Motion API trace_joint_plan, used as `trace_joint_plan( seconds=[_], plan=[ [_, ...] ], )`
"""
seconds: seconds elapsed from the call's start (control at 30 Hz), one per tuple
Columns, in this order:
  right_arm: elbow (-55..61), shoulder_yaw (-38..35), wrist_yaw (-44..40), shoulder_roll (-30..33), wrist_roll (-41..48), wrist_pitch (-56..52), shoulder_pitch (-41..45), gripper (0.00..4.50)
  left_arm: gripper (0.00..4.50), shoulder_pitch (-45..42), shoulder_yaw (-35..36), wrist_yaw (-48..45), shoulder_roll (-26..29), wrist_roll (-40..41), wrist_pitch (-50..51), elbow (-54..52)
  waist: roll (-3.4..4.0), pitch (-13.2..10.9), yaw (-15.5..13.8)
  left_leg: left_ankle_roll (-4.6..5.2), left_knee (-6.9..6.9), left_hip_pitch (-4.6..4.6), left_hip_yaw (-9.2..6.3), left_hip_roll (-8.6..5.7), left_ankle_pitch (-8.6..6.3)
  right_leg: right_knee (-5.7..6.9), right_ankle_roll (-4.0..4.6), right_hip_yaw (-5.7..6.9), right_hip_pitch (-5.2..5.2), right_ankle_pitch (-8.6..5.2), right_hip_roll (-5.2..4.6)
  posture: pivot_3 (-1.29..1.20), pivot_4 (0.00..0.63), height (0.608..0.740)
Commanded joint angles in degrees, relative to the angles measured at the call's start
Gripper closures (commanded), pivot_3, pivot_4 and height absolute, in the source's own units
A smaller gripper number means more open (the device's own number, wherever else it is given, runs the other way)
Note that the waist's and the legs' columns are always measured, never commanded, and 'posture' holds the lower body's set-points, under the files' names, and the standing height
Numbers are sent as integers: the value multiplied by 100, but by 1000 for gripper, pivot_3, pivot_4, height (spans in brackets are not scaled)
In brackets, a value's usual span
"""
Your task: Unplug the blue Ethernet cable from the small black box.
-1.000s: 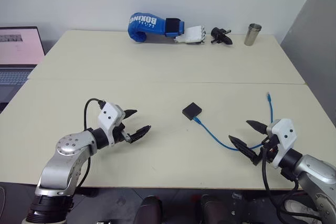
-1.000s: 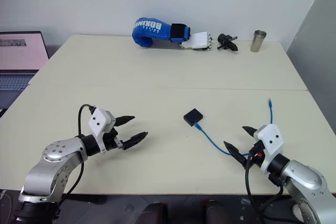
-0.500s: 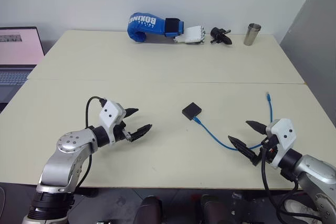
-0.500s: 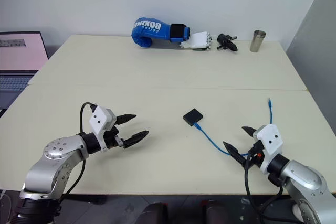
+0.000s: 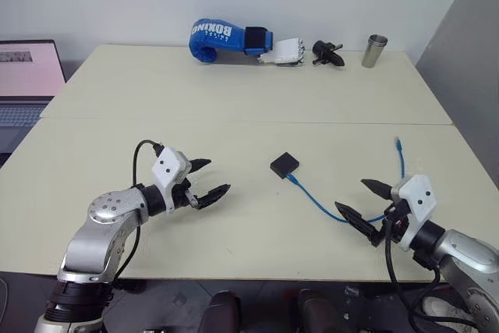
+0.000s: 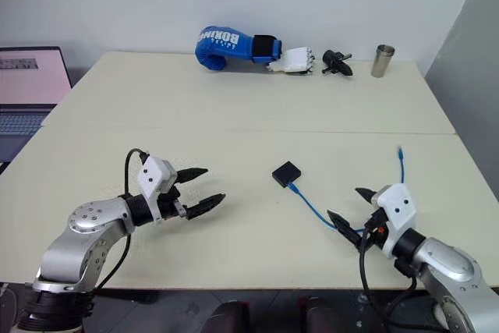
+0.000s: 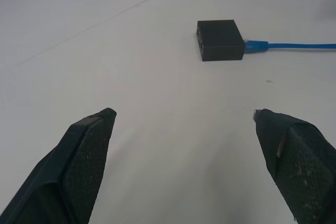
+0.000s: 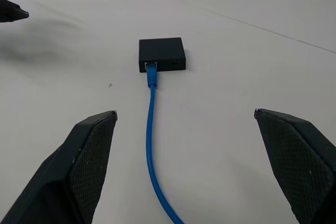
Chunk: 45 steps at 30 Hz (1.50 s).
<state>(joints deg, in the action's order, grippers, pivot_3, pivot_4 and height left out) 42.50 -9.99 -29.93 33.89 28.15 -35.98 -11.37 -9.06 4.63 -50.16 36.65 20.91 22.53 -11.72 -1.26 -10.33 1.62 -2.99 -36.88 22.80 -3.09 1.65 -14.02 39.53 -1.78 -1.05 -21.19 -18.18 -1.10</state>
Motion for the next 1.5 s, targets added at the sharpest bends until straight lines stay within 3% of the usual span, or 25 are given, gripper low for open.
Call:
trace_joint_plan(
  seconds=[0.03, 0.3, 0.73, 0.93, 1.5],
  plan=[
    [241, 453, 270, 15, -136, -317, 332, 55, 0, -214, -10, -465, 107, 259, -161, 52, 0, 0, 2, 0, 0, 0, 0, 0, 0, 0, 0, 0, 0, 0, 0, 0, 150, 740],
    [-1258, 1798, 981, -567, -1314, -248, 1606, 55, 0, -891, -356, -1363, 318, 88, -509, 800, -4, 2, 7, 0, -3, 3, 1, -1, 0, 3, 2, 1, -7, 2, 6, 0, 150, 740],
    [-3179, 2691, 709, -1339, -2102, 536, 2724, 55, 0, -1307, -519, -1784, 465, -107, -814, 1468, 0, -1, 20, 1, -1, 10, 8, 0, 0, 17, 5, -4, -23, 2, 5, 0, 150, 740],
    [-3523, 2657, 640, -1520, -2241, 719, 2922, 55, 0, -1240, -466, -1802, 486, -88, -859, 1482, 0, -1, 28, 1, -2, 5, 7, 2, 0, 35, 7, -3, -27, 1, 6, 0, 150, 740],
    [-3471, 2323, 356, -1607, -2234, 563, 3132, 4071, 0, -1287, -420, -1595, 316, 49, -588, 1452, 0, -1, 21, 1, -3, 5, 5, 1, 0, 38, 7, -2, -27, 1, 5, 0, 150, 740]
  ],
)
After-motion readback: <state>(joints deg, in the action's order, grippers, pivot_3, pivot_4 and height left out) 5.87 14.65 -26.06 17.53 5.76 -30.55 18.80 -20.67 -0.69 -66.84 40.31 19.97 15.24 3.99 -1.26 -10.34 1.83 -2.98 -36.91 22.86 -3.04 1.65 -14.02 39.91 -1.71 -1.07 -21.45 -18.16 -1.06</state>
